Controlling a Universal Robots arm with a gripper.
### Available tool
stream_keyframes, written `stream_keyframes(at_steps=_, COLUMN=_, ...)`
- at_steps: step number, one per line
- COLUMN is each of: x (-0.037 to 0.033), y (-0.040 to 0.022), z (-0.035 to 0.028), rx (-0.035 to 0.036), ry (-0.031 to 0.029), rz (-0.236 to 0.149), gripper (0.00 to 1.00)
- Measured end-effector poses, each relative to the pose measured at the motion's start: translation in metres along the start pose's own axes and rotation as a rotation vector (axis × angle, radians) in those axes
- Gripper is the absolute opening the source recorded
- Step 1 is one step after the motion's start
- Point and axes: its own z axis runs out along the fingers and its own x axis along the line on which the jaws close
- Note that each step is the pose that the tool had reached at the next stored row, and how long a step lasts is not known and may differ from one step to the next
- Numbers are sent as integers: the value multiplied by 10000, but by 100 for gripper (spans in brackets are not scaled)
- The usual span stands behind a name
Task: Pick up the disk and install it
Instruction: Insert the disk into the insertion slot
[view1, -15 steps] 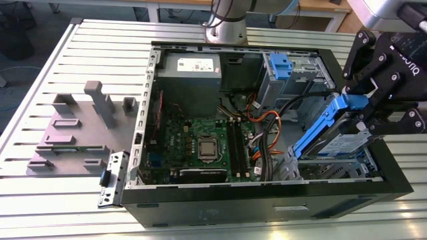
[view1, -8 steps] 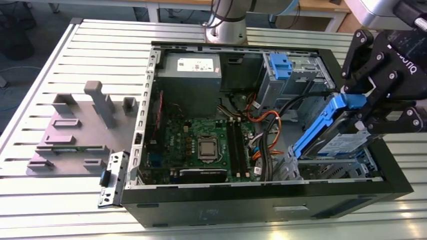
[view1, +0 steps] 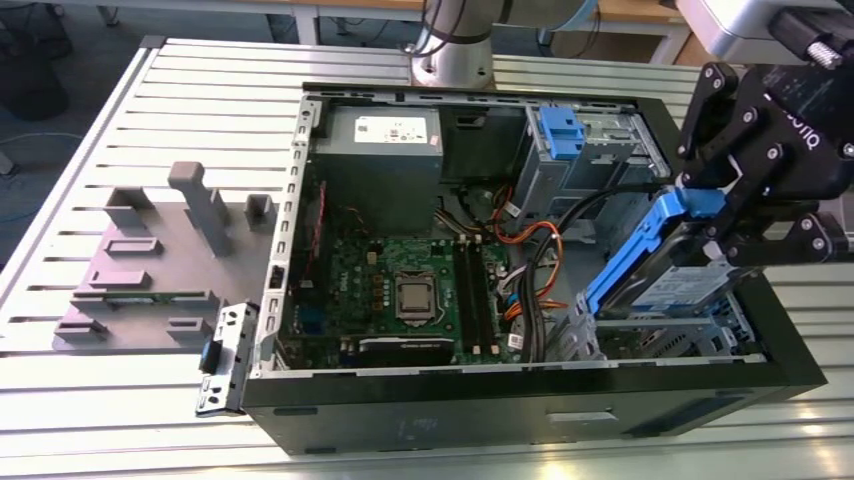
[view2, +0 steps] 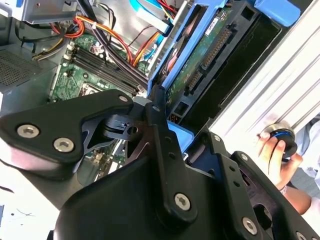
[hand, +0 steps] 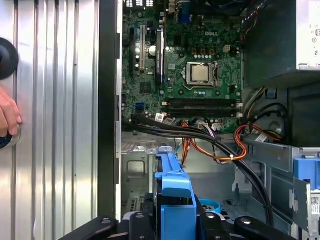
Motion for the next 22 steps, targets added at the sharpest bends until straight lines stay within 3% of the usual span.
stream_keyframes(at_steps=22, x=8, y=-1, z=130, rx=-3, ry=2, rz=0, gripper=37)
